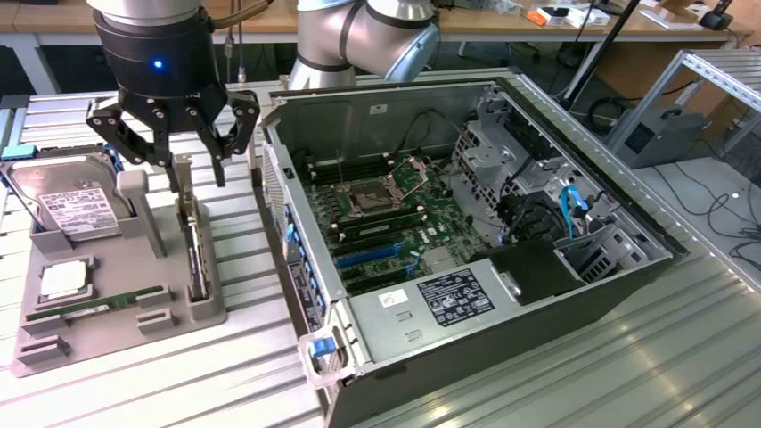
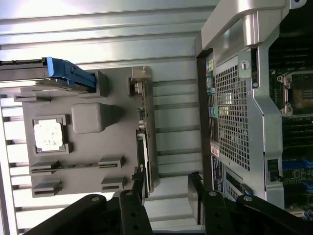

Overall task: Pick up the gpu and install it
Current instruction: 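Pick up the gpu and move the gpu toward the slot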

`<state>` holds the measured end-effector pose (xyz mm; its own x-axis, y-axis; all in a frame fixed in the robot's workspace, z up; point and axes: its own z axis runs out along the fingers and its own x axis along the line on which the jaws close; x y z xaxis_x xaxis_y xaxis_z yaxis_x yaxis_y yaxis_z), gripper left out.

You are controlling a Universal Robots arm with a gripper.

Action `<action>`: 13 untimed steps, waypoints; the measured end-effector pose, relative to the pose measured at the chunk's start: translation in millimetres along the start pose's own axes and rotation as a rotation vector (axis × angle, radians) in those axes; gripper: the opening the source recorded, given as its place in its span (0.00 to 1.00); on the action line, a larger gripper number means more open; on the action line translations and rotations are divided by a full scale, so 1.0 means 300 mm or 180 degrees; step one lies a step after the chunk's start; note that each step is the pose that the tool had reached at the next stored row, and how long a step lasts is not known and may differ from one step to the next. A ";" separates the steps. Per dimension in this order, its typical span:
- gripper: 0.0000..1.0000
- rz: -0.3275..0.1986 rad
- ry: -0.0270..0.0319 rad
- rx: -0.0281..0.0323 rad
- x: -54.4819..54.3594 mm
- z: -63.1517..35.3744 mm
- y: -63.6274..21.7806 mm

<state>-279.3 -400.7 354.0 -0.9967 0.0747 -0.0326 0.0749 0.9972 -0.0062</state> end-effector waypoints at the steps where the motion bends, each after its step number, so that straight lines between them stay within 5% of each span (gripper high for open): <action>1: 0.48 0.0000 0.0000 0.0000 0.000 0.002 0.000; 13: 0.48 0.0000 0.0000 0.0000 0.004 0.031 0.000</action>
<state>-280.2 -400.7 344.5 -0.9967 0.0747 -0.0325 0.0749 0.9972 -0.0063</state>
